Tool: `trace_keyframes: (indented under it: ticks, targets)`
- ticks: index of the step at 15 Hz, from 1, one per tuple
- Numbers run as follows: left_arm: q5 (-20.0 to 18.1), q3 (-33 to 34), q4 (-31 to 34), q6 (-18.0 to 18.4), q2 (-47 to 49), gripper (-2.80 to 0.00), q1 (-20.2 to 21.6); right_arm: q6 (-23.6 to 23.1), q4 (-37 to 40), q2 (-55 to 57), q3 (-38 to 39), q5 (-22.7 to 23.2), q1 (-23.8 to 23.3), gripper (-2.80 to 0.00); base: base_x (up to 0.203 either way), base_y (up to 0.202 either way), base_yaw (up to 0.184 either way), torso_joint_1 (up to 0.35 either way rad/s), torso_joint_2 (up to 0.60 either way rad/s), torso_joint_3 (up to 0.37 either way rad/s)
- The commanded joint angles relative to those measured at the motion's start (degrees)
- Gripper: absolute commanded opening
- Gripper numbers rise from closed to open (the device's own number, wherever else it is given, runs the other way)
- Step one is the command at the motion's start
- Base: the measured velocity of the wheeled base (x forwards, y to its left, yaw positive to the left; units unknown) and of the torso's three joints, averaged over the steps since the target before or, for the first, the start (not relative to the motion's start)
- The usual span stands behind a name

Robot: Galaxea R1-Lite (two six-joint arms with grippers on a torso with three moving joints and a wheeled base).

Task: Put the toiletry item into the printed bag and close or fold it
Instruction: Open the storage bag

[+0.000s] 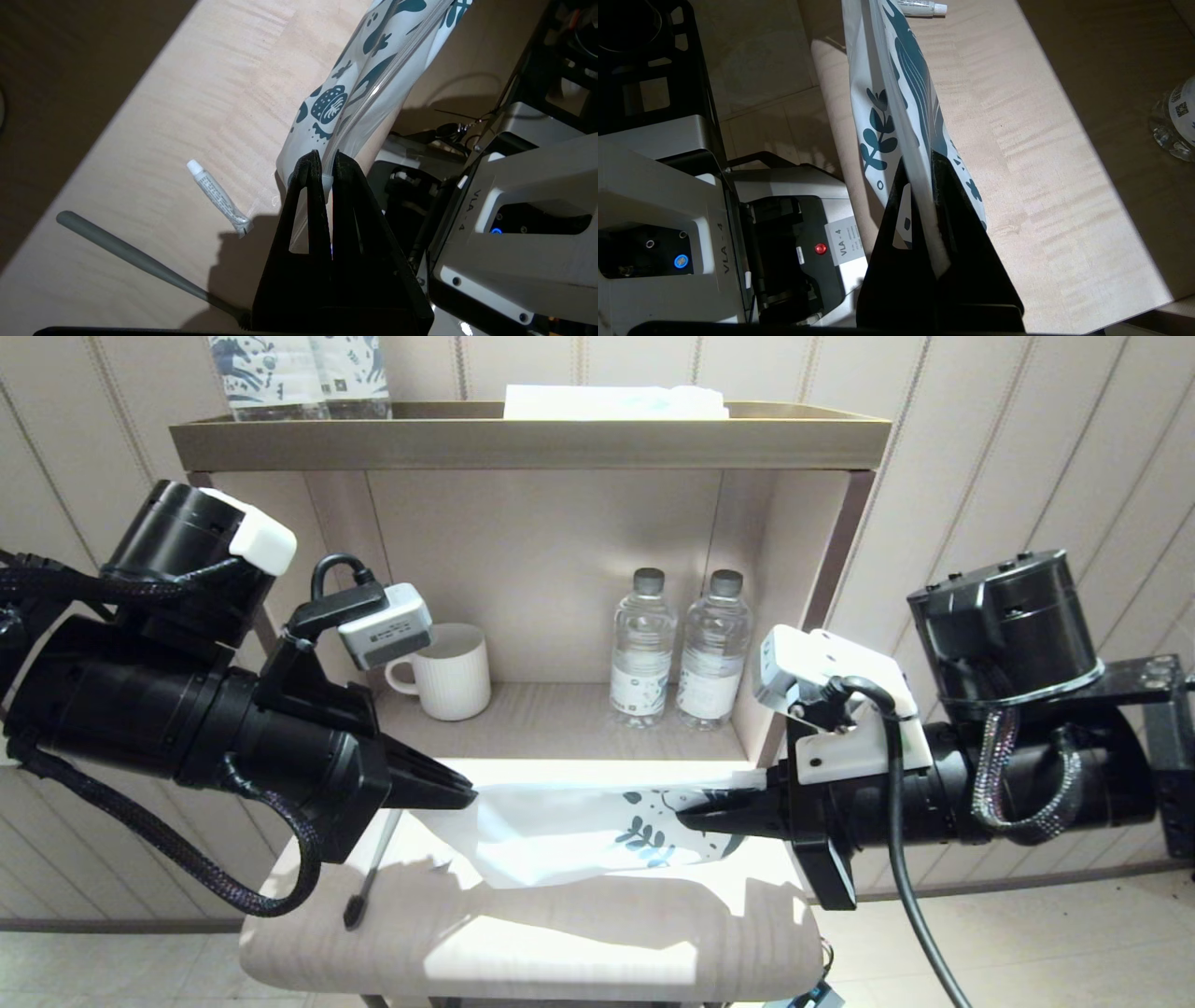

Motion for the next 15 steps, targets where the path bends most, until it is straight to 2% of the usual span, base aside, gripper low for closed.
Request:
trace_keyframes:
  ticks: [1,15]
  targets:
    - [-0.2,0.3,0.2,0.2,-0.7,-2.8,0.9,-0.1,0.0,0.2,-0.1,0.2,0.0,-2.8,0.0,0.0,0.0,0.0,0.0,0.0]
    - [-0.2,1.3,0.1,0.1,-1.2,-2.8,2.3,-0.1,0.0,0.5,-0.2,0.2,-0.1,-2.8,0.0,0.0,0.0,0.0,0.0,0.0]
